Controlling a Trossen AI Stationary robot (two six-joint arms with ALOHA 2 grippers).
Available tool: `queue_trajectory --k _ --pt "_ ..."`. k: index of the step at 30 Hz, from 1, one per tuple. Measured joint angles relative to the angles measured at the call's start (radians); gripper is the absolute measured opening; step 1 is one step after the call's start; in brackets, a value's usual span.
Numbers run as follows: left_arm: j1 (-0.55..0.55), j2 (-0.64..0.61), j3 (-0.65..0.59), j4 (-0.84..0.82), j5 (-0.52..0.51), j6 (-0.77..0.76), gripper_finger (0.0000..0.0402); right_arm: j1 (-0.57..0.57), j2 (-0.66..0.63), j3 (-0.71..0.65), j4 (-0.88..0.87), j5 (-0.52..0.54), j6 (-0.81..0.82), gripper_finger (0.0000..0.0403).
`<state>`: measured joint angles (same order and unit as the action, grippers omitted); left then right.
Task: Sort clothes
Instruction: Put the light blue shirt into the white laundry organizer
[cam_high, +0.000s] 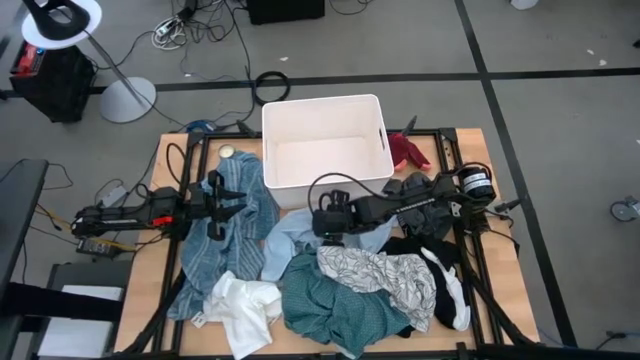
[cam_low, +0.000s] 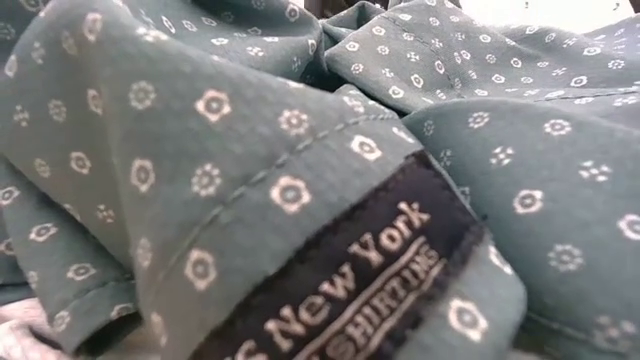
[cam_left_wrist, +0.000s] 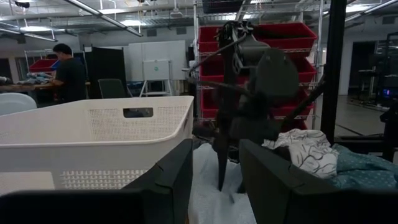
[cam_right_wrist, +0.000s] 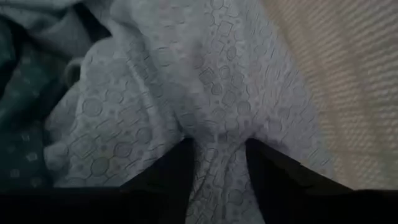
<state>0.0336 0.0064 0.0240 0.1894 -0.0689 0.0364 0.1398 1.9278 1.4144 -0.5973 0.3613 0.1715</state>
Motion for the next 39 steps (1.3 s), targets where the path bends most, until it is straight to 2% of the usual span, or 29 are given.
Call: queue_trajectory --k 3,7,8,17,28,39 --pt "0.0 0.0 0.0 0.0 0.0 0.0 0.0137 -0.001 0.0 -0.025 0.0 -0.019 0.022 0.0104" --pt "0.0 0.0 0.0 0.0 0.0 0.0 0.0137 -0.001 0.0 -0.043 0.0 -0.021 0.046 0.0018" --pt "0.0 0.0 0.0 0.0 0.0 0.0 0.0137 0.0 0.0 -0.043 -0.001 -0.021 0.047 0.0012" --pt "0.0 0.0 0.0 0.0 0.0 0.0 0.0137 0.043 -0.021 0.041 -0.029 0.009 0.058 0.0004" --pt "0.0 0.0 0.0 0.0 0.0 0.0 0.0137 0.108 -0.119 0.243 -0.114 0.136 -0.018 0.0001" --pt "0.0 0.0 0.0 0.0 0.0 0.0 0.0137 0.12 -0.189 0.306 -0.128 0.271 -0.079 0.0001"
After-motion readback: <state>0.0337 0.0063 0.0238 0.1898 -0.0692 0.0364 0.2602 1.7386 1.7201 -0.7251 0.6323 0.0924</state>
